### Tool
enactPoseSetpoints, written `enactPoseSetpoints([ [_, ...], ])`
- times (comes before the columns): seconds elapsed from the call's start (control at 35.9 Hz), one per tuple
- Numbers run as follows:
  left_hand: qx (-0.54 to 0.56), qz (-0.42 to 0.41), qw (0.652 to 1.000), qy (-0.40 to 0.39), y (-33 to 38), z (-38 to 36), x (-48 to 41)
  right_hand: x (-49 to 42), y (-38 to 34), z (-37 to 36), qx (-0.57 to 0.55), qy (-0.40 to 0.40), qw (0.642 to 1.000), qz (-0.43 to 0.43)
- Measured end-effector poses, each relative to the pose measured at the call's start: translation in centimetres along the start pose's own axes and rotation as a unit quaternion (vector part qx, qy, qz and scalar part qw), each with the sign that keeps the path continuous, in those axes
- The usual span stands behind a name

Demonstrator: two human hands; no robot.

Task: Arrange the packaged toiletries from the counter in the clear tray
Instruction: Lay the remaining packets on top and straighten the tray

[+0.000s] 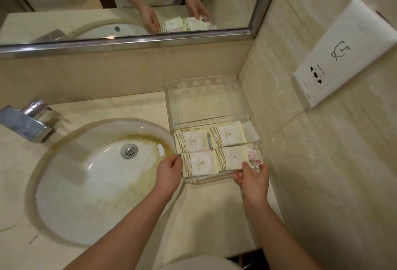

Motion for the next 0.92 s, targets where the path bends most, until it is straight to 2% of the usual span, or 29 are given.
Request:
enactPoseSetpoints([
  [0.28,0.022,0.003,0.999,0.034,0.7,0.0,-1.0,-0.3,-0.6,-0.6,-0.02,-0.042,0.999,-0.016],
  [0.33,0.025,0.008,0.999,0.032,0.9,0.1,-1.4,0.0,-1.0,-0.9,0.033,-0.024,0.999,-0.024],
  [0.36,0.03,0.01,0.999,0.031,0.9,0.2,-1.5,0.2,-1.3,-0.9,0.109,0.004,0.994,-0.02],
  [0.39,0.034,0.01,0.999,0.031,0.9,0.2,-1.6,0.3,-1.7,-0.7,0.207,0.041,0.977,0.002],
  [0.42,0.037,0.013,0.999,0.033,0.7,0.3,-1.7,0.5,-2.1,-0.6,0.309,0.076,0.947,0.048],
  [0.47,0.039,0.015,0.998,0.037,0.5,0.4,-1.9,1.2,-3.6,-1.1,0.47,0.097,0.858,0.181],
  [0.5,0.04,0.012,0.999,0.036,0.6,0.4,-1.9,1.2,-4.4,-1.6,0.522,0.074,0.819,0.226],
  [0.56,0.041,0.016,0.998,0.035,0.5,0.4,-2.0,0.4,-5.4,-2.8,0.591,0.0,0.769,0.243],
  [0.72,0.055,0.027,0.998,0.024,0.3,0.4,-1.9,-4.4,-5.0,-5.3,0.695,-0.106,0.696,0.149],
  [0.92,0.073,0.043,0.996,0.023,0.0,0.4,-2.3,-5.5,-3.6,-6.8,0.708,-0.108,0.691,0.104],
])
Point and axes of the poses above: each hand's wrist, its own x-axis away from the middle knuckle, its own z-axis out of the back of the hand, y = z × x, the point moved 2 cm from there along -x, towards the middle knuckle, and after that the axes turned 14 degrees about -y, right-handed, at the moved point
